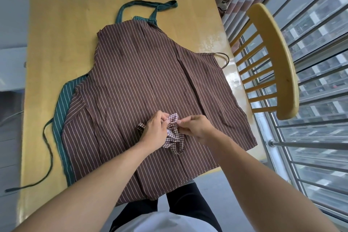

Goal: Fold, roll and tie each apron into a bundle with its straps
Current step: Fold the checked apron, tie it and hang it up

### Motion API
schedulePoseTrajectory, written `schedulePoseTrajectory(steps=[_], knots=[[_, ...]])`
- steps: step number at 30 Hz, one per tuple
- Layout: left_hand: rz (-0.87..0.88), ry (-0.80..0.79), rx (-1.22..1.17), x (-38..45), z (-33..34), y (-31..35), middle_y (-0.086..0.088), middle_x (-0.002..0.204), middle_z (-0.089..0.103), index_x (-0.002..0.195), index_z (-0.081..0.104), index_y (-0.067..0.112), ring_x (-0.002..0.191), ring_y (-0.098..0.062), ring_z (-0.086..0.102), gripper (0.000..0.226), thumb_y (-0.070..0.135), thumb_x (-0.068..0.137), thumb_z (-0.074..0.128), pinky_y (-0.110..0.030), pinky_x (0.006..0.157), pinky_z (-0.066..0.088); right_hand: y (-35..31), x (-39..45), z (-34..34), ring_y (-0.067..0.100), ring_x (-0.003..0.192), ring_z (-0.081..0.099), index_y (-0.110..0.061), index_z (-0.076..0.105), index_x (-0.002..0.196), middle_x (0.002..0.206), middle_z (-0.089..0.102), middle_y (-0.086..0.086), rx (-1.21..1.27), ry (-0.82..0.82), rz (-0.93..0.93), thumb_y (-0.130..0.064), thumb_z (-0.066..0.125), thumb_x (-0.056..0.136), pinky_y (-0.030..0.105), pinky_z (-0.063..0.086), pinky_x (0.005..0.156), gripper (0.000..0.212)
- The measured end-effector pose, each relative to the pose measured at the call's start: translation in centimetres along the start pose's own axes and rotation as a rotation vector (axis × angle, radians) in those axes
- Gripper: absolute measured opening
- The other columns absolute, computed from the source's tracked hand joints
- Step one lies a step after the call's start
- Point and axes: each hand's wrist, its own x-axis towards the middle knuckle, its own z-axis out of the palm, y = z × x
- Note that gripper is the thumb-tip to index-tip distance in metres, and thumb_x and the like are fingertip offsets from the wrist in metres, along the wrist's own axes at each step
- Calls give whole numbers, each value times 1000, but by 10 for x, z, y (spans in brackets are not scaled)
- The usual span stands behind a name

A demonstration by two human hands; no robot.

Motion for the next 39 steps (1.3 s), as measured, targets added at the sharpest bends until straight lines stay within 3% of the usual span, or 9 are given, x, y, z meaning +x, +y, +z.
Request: schedulePoseTrajectory(steps=[7,11,14,19,24,27,31,36,39], knots=[[-223,123,-298,0,3,8,8,115,70,93,55,9,105,-9,65,15,9,106,47,-32,88,51,24,6,8,21,74,78,-1,73,86,88,78,13,-165,312,61,-12,80,86,39,65,76,14],[-226,5,-473,-4,-1,7,8,101,77,96,58,9,102,-7,66,14,17,106,52,-25,85,43,23,6,11,25,75,78,-3,76,81,78,78,8,-339,371,-55,-14,79,83,43,65,69,12],[-149,-37,-343,-4,-2,10,10,91,78,97,60,15,70,-25,60,13,25,104,55,-30,67,42,24,-3,11,19,74,76,-8,75,81,80,77,6,-320,348,-174,-9,78,86,35,65,69,6],[-140,-106,-228,3,-2,14,4,81,78,95,71,21,36,-4,38,9,25,99,65,-25,42,30,35,-6,2,2,79,72,-16,79,95,85,77,-8,-504,243,-504,-14,78,89,17,58,74,6],[-110,-145,-184,6,-5,17,15,80,77,136,53,34,77,-41,70,40,30,99,66,-55,68,57,31,-2,-2,-2,79,70,-19,77,100,84,76,-11,-599,184,-555,-13,76,91,17,57,76,10],[-70,-140,-141,4,-6,13,15,84,77,153,34,35,82,-31,72,61,32,100,64,-54,80,58,23,1,-5,6,83,74,-18,66,129,85,77,-3,-495,65,-482,-18,77,90,29,61,84,41],[-5,-155,-111,2,-12,14,13,87,76,157,24,42,49,-2,55,73,24,99,65,-25,51,45,18,4,-9,12,78,72,-3,57,140,85,70,9,-262,-91,-316,-9,72,92,26,61,81,51],[76,-221,21,-2,-13,20,15,92,74,159,19,43,69,7,62,84,23,95,70,-36,95,53,12,6,-17,21,74,70,0,62,120,74,66,9,-214,-116,-288,0,73,88,35,63,77,34],[85,-244,34,-1,-11,18,14,90,75,159,16,44,77,4,68,88,20,94,71,-31,99,49,8,6,-19,26,79,72,-9,62,113,77,70,12,-264,-164,-299,-4,80,80,40,62,80,38]])
